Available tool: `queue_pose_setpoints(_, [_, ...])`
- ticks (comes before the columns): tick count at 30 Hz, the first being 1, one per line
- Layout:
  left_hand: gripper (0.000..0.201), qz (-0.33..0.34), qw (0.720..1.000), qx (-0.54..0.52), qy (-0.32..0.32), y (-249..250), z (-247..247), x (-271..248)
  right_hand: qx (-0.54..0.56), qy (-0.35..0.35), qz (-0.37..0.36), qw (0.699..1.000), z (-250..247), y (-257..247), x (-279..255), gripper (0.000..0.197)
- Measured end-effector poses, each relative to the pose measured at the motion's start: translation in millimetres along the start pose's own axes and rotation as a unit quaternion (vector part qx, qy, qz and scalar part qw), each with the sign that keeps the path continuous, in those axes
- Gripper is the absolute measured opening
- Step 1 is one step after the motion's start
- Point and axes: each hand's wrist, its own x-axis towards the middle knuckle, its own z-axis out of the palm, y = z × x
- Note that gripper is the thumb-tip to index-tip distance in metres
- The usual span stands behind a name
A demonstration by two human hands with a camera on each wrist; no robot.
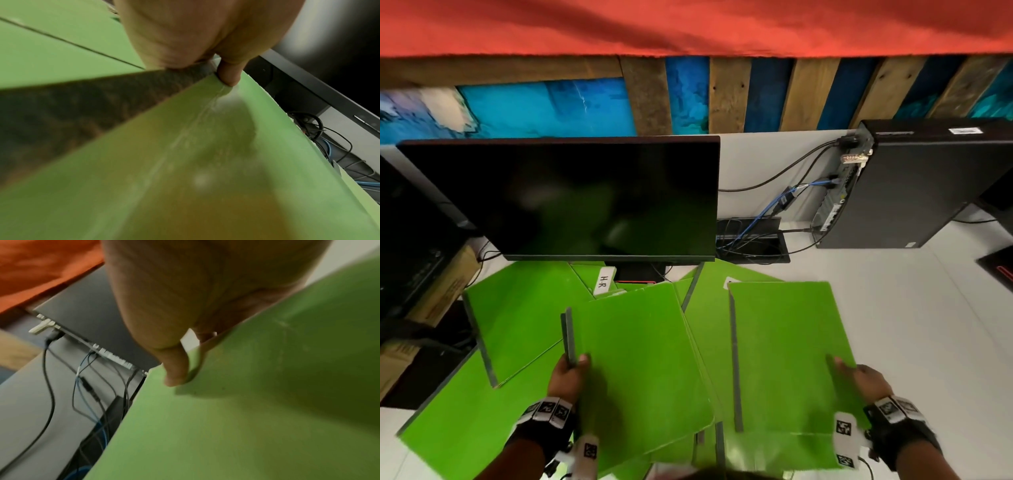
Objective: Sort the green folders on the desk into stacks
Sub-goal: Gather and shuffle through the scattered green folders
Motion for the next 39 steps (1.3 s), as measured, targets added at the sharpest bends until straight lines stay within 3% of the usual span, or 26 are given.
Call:
queue_pose_setpoints(4, [0.021, 0.024, 0.999, 0.029, -0.004, 9.7, 4.3, -9.3, -0.037, 0.028, -0.029, 0.999, 18.9, -12.3, -14.7, 0.043])
queue_pose_setpoints(7, [0.023, 0.028, 0.999, 0.045, -0.009, 13.2, 2.8, -13.2, -0.067, 0.054, -0.062, 0.994, 40.7, -30.7, -28.8, 0.053])
queue_pose_setpoints(13, [0.019, 0.042, 0.997, 0.066, 0.006, 25.6, -10.4, -18.5, -0.047, -0.013, -0.026, 0.999, 65.9, -63.1, -37.6, 0.057])
queue_pose_setpoints(17, [0.028, 0.044, 0.995, 0.083, 0.014, 29.4, -22.1, -18.8, -0.035, -0.001, -0.014, 0.999, 81.4, -82.2, -42.9, 0.089])
queue_pose_setpoints(19, [0.033, 0.042, 0.994, 0.098, 0.021, 27.0, -26.8, -18.0, -0.038, 0.020, -0.009, 0.999, 92.0, -87.8, -43.6, 0.095])
queue_pose_setpoints(23, [0.036, 0.034, 0.993, 0.113, 0.030, 22.9, -35.5, -18.5, -0.046, -0.006, -0.002, 0.999, 94.7, -95.5, -52.2, 0.079])
queue_pose_setpoints(28, [0.024, 0.027, 0.995, 0.092, 0.004, 20.2, -50.9, -16.2, 0.085, -0.065, -0.042, 0.993, 75.2, -87.9, -55.6, 0.051])
queue_pose_setpoints(32, [0.026, 0.026, 0.997, 0.074, -0.019, 14.8, -53.3, 0.3, 0.128, -0.039, -0.086, 0.987, 66.7, -74.3, -55.6, 0.031])
queue_pose_setpoints(36, [0.023, 0.045, 0.996, 0.081, -0.006, 25.0, -49.0, -2.4, 0.186, 0.060, -0.100, 0.976, 43.5, -49.7, -55.9, 0.034])
queue_pose_setpoints(39, [0.028, 0.057, 0.994, 0.091, -0.008, 28.6, -45.5, -0.7, 0.286, 0.062, -0.091, 0.952, 18.2, -33.9, -71.4, 0.020])
